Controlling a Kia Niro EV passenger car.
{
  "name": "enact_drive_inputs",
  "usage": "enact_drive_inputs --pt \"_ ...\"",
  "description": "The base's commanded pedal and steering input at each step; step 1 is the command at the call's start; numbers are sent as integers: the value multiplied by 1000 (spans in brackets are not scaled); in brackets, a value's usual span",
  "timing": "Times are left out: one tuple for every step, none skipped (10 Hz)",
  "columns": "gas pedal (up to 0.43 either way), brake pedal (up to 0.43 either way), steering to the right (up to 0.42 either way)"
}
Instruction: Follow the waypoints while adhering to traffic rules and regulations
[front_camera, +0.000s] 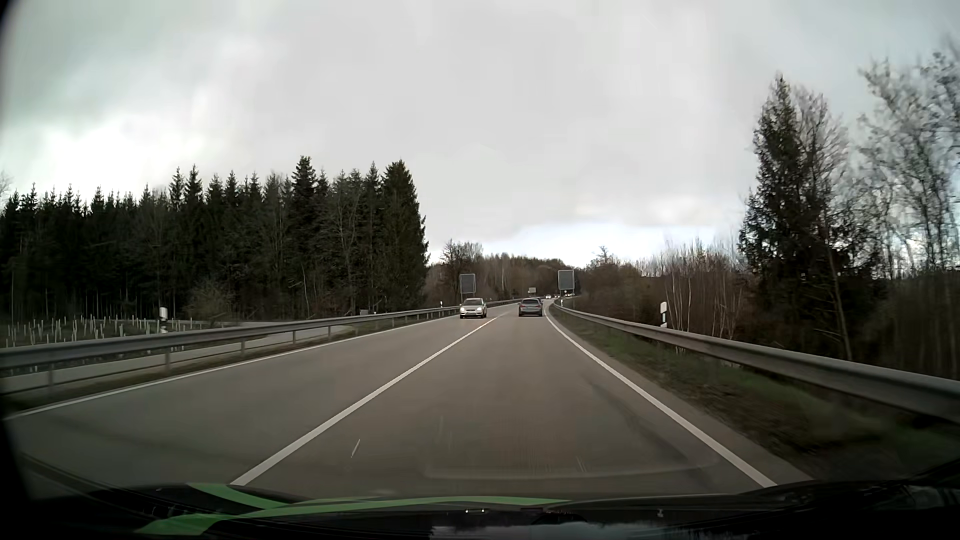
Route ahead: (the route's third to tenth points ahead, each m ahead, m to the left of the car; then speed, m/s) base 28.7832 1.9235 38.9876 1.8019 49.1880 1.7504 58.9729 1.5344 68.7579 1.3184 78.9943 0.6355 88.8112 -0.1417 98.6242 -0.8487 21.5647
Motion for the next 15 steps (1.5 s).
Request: enact_drive_inputs --pt "118 0 0" --pt "118 0 0" --pt "118 0 0" --pt "118 0 0" --pt "118 0 0" --pt "118 0 0" --pt "118 0 0" --pt "118 0 0" --pt "118 0 0" --pt "118 0 0" --pt "118 0 0" --pt "118 0 0" --pt "118 0 0" --pt "118 0 0" --pt "118 0 0"
